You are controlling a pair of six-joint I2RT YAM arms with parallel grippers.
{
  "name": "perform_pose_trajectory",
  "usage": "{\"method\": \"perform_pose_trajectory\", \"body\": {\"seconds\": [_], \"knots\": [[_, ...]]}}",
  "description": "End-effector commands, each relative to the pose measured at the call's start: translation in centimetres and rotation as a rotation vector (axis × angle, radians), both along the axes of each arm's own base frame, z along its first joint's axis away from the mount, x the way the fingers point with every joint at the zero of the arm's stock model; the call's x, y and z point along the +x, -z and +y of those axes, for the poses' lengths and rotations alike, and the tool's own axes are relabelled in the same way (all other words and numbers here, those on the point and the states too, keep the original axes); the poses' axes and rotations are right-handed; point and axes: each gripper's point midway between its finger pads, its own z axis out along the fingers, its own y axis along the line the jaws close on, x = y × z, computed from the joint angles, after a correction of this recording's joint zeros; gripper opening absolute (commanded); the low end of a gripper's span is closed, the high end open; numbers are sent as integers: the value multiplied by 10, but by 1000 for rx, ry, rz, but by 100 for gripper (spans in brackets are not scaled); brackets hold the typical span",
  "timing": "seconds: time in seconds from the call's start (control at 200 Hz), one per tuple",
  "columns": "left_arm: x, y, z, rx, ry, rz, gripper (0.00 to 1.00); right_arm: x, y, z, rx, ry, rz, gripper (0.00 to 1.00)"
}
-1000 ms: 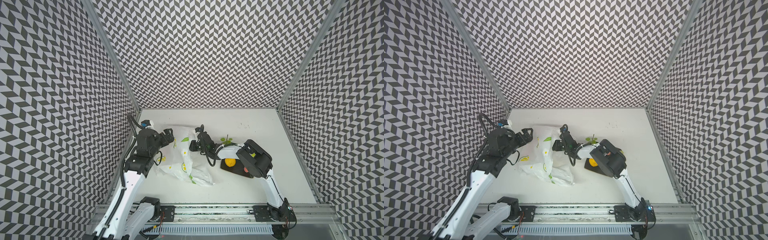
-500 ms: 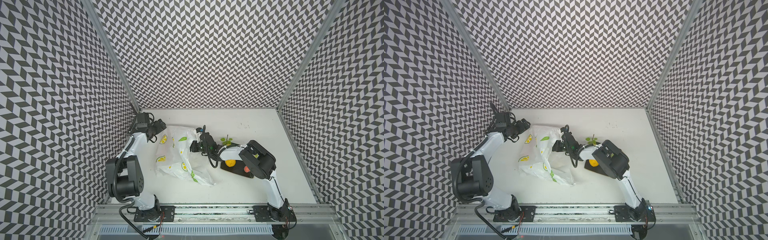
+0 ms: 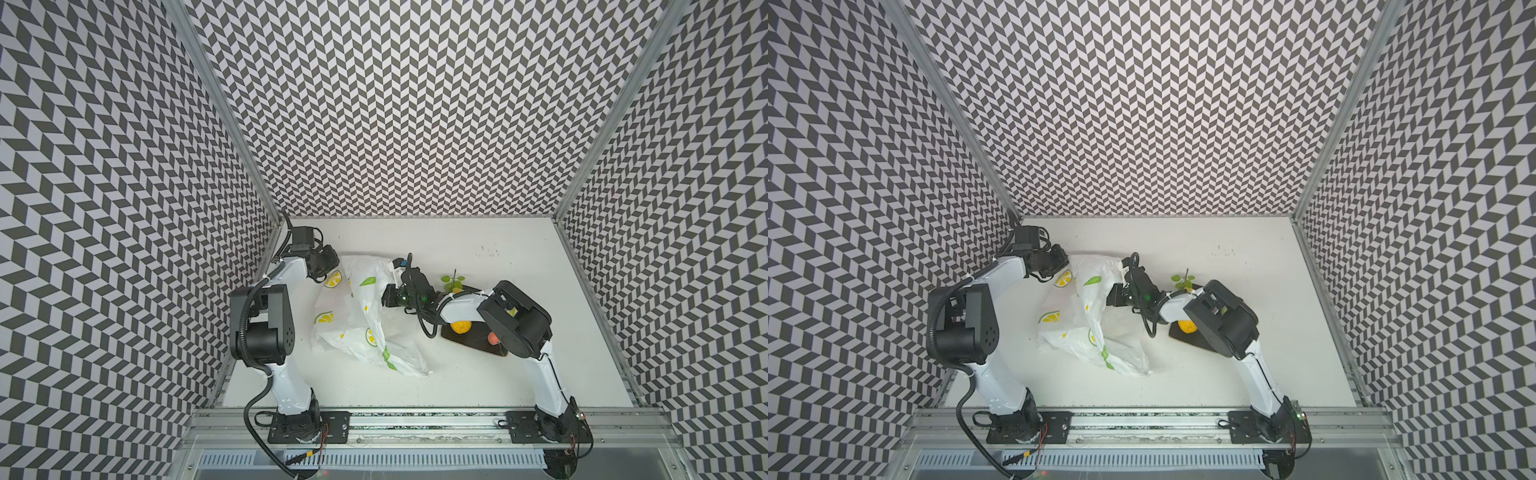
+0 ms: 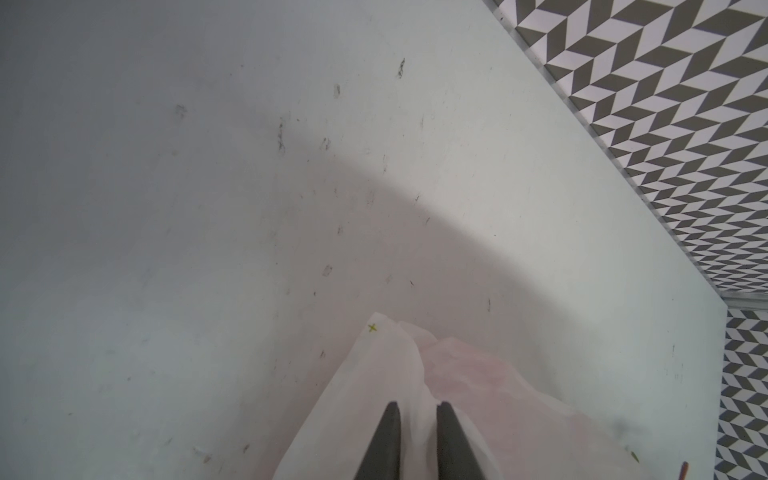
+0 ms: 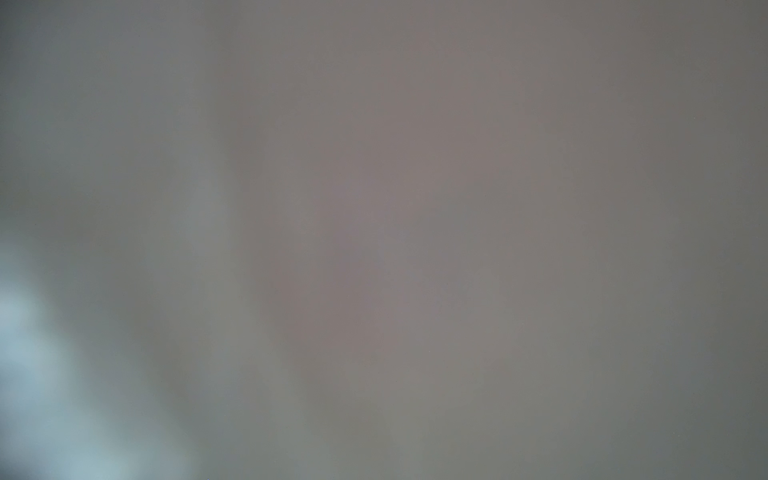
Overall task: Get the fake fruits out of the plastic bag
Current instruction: 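Release the bag edge and regrasp the bag farther away with the left gripper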
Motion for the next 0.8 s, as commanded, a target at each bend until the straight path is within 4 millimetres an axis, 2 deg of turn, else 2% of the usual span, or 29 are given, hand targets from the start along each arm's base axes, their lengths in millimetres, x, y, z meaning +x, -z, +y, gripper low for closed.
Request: {"method": "perform_pose_trajectory", "body": {"seconds": [0.0,0.115,0.215,0.365,0.436,0.581,0.681,0.796], "knots": [[1,-11,-8,-8,41,-44,2,4,-44,2,86,1,-73,76],[0,-24,-11,2,58,-74,0,2,-47,1,85,4,-82,76],[-3,-50,-16,29,80,-133,0,2,-50,-1,87,2,-86,76],[-12,-99,-41,76,160,-260,0,-3,-57,-6,99,3,-96,76],[-22,-114,-58,101,210,-300,0,-6,-60,-12,97,14,-100,77],[-47,-125,-82,153,305,-328,0,-12,-61,-34,73,46,-117,79],[-62,-129,-85,150,323,-352,0,-14,-55,-46,26,72,-117,81],[-71,-129,-90,139,355,-375,0,-12,-44,-54,-35,97,-115,82]]}}
